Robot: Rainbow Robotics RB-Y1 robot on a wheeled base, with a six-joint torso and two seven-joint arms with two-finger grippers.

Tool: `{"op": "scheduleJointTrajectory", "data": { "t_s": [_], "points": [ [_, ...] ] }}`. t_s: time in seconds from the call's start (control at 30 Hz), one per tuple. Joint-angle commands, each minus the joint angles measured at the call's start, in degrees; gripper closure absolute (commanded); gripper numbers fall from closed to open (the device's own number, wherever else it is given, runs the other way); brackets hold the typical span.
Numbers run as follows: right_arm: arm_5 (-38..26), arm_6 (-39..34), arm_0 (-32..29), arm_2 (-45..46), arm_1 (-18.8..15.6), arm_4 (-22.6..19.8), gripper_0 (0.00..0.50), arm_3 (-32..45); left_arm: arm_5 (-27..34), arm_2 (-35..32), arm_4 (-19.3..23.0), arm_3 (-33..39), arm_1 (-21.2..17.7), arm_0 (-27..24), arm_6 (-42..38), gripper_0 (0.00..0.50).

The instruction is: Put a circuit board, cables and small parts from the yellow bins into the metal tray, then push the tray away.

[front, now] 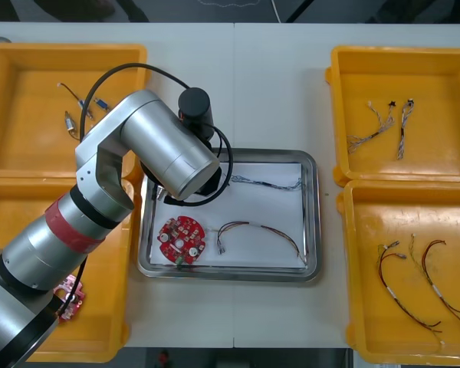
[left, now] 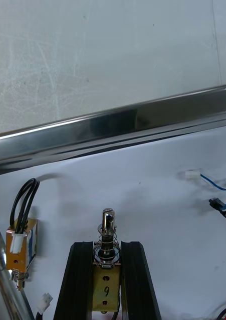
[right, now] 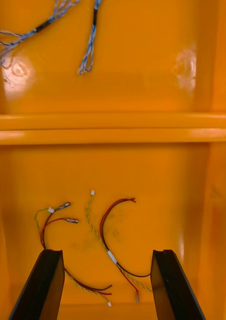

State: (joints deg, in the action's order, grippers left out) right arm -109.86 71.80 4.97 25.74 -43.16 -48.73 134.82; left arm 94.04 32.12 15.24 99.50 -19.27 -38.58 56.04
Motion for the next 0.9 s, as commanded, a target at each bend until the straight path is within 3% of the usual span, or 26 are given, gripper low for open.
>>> {"op": "scheduleJointTrajectory", "data": {
  "t_s": [0.03,0.13,0.2,0.23,0.27,0.37,0.4,0.6,0.9],
  "points": [
    [-0.1,-2.0,-5.3,2.9,-2.3,0.4,0.000,2.4,-1.5,1.0,-0.8,0.2,1.2,1.1,1.3,0.494],
    [-0.1,-2.3,-7.3,3.2,-2.3,0.2,0.000,2.7,-2.5,1.5,-1.0,-0.9,1.0,1.1,1.3,0.491],
    [-0.1,-2.5,-7.6,3.3,-2.3,0.0,0.000,3.2,-2.9,1.7,-1.4,-1.4,1.1,1.1,1.3,0.451],
    [-0.1,-2.5,-7.6,3.3,-2.3,-0.1,0.000,3.5,-3.1,1.7,-1.7,-1.4,1.1,1.1,1.2,0.363],
    [-0.1,-2.5,-7.7,3.3,-2.2,-0.2,0.000,4.0,-3.1,1.8,-1.5,-1.4,1.1,1.1,1.1,0.238],
    [-0.1,-2.7,-7.7,3.3,-2.2,-0.5,0.000,4.8,-3.1,1.8,-1.5,-1.3,1.1,1.1,0.7,0.047],
    [-0.1,-2.7,-7.6,3.3,-2.2,-0.5,0.000,4.9,-3.1,1.7,-1.5,-1.3,1.0,1.1,0.7,0.016],
    [-0.1,-2.5,-7.7,3.8,-1.1,-0.8,0.000,5.4,-1.2,0.7,-1.3,0.6,0.9,1.1,0.3,0.000],
    [-0.1,-2.1,-7.6,3.5,-1.0,-1.3,0.000,6.6,11.7,-7.2,2.3,12.6,0.4,1.2,0.9,0.000]
  ]
}}
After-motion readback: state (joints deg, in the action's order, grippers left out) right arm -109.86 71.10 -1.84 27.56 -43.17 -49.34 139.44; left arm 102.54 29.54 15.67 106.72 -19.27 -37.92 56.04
